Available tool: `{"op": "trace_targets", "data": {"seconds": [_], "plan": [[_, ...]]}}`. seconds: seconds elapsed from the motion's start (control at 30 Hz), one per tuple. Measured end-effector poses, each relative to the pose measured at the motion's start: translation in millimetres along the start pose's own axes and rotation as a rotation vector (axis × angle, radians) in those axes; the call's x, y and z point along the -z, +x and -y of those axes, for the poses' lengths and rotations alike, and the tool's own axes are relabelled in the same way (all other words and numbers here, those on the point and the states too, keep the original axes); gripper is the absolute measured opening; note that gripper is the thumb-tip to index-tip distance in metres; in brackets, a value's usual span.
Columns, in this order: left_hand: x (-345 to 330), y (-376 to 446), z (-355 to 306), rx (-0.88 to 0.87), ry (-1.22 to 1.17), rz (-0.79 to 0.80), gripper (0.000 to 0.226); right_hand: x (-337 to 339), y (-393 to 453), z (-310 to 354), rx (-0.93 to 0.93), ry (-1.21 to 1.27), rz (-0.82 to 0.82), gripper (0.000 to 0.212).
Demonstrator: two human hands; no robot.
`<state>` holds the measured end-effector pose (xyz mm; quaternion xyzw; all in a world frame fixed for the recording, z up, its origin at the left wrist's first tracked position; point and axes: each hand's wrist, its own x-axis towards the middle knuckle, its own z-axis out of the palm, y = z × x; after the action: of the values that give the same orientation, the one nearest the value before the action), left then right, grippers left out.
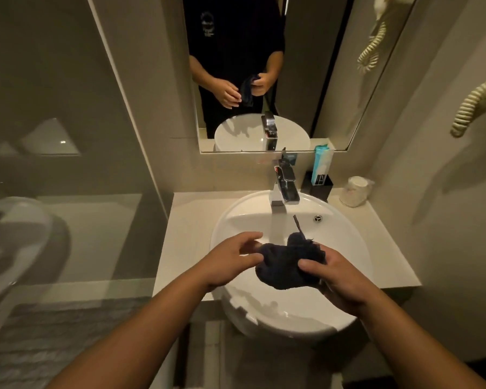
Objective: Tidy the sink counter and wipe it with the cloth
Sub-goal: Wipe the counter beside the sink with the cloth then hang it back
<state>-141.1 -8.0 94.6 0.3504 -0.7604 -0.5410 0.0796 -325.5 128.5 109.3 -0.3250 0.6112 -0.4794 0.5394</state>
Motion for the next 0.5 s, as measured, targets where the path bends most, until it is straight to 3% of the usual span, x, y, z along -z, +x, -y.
{"op": "trace_targets", "data": {"seconds": [0.27,0.33,0.43,0.5], "plan": [[-9.2,2.8,-11.4,-0.164,0.306,0.025,0.003,30.6,-25.0,-14.2,0.016,0.019,-0.028,0.037],[-17.8,-2.3,-20.7,-0.194,0.295,0.006,0.008,41.5,-35.5,-17.6,0.040,-0.073,-0.067,0.040],[-36.5,-13.0,-35.8,-0.243,0.316,-0.015,0.017,54.8,-53.8,-15.3,0.066,-0.290,-0.176,0.071],[-52.0,-20.5,-45.6,-0.285,0.341,-0.045,0.015,64.6,-66.9,-13.7,0.087,-0.375,-0.191,0.079]]}}
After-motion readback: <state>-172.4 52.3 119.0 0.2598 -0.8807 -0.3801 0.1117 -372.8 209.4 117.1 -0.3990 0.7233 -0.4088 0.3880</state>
